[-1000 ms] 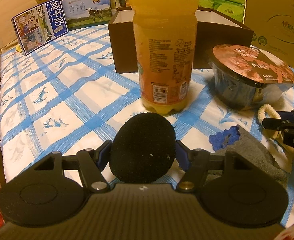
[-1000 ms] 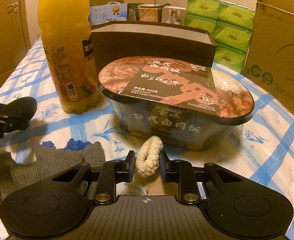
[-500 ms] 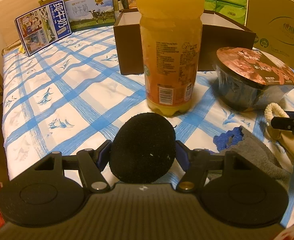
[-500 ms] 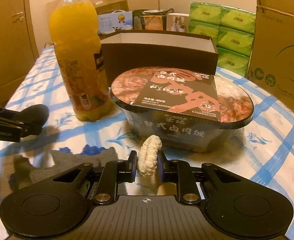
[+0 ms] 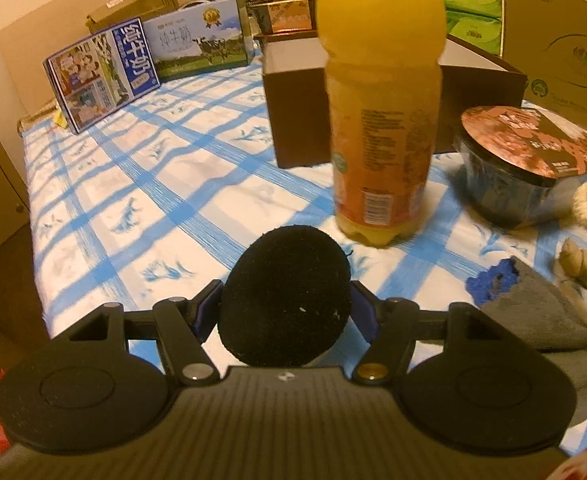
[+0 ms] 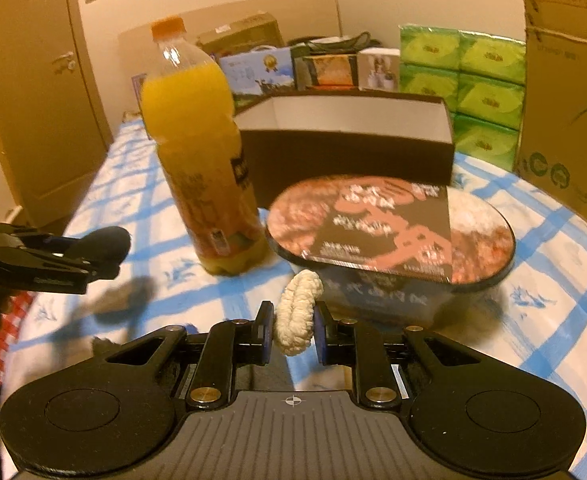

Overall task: Organize soft objects
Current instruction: 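Carry the foam pad and hair tie toward the white box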

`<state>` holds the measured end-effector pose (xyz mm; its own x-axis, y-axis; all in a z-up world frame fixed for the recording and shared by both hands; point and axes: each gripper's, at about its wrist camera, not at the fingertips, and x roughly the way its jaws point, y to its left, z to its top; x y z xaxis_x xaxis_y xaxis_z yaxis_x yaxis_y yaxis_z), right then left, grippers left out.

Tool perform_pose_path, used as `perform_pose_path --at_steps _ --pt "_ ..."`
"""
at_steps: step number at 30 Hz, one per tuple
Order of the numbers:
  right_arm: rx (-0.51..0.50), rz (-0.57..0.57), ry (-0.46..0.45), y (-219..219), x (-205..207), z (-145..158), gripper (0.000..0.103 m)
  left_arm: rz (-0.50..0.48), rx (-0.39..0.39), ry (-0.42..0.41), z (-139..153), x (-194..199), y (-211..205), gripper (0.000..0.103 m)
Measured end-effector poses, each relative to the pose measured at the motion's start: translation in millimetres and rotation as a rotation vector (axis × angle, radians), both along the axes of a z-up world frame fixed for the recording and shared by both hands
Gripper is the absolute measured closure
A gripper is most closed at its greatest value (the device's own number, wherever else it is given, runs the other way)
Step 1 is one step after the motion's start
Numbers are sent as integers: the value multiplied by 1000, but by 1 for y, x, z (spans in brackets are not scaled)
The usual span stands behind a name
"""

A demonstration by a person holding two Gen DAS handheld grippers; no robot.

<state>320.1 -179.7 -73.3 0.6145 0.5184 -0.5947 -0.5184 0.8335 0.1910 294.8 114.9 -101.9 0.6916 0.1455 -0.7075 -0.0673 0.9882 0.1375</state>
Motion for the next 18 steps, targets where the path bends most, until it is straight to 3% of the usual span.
perform_pose_path --at_steps 9,18 --pt "76 48 0 10 23 21 82 -5 37 -44 14 10 22 38" --pt "121 70 -46 21 77 46 82 -35 82 -95 30 40 46 38"
